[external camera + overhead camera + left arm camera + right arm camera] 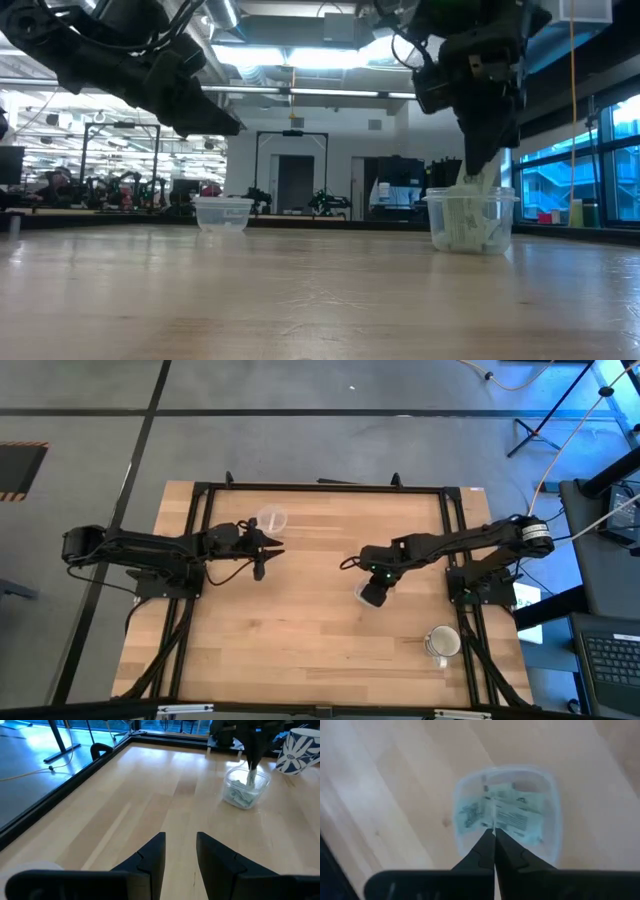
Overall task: Pick and place Stevia / Truvia into bins
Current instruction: Put the stevia packet into the bottom transparent container, then return to Home Position
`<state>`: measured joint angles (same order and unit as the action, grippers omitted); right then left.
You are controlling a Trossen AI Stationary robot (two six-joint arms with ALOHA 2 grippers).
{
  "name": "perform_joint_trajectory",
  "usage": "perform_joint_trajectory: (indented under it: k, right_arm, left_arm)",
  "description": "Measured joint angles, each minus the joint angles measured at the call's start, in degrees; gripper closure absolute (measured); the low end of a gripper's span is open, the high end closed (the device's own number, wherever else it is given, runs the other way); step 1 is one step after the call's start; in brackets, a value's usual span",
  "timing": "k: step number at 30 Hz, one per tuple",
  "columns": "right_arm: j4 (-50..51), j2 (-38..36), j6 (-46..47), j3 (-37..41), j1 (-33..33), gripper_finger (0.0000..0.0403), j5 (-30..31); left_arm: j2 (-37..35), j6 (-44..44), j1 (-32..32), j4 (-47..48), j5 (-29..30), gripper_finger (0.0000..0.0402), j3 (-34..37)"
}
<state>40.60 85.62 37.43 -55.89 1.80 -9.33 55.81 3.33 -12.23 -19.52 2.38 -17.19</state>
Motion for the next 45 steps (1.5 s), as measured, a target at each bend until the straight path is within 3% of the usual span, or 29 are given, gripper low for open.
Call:
perform_joint_trajectory:
  k: [5, 13, 21, 29, 32, 36, 39, 45]
  right_arm:
    - [-5.6, 0.0, 0.0, 3.4, 0.0, 0.0402, -3.2]
    - [-8.1, 0.0, 1.2, 4.9, -0.3, 0.0393, -3.2]
    - [-9.4, 0.0, -0.2, 4.9, -0.5, 0.0357, -3.2]
    - [-8.5, -0.5, -0.3, 4.8, -0.7, 0.0295, -1.0]
    - [-7.8, -2.6, -1.5, 4.7, -1.6, 0.0286, -1.0]
    - [1.2, -6.5, -4.5, 2.6, -3.7, 0.0284, -2.8]
    - [-0.2, -10.7, -5.0, 2.4, -5.0, 0.0284, 2.7]
    - [-8.4, -19.6, -15.4, 3.3, -10.2, 0.0284, 2.3]
  left_arm:
    - [0.0, 0.0, 0.0, 0.0, 0.0, 0.0298, 0.0]
    - [0.0, -0.2, 0.0, 0.0, 0.1, 0.0298, 0.0]
    - [0.0, -1.1, 0.1, 0.0, 0.2, 0.0298, 0.0]
    - [0.0, -1.1, 0.1, 0.0, 0.2, 0.0298, 0.0]
    - [0.0, -0.5, 0.1, 0.1, 0.0, 0.0297, 0.0]
    - [-0.8, 1.3, 0.1, -0.3, -0.9, 0.0299, 0.0]
    - [-3.1, 2.1, -0.2, -0.3, -0.9, 0.0299, 0.0]
    - [-11.0, 2.1, -3.7, 3.0, -1.7, 0.0299, 0.0]
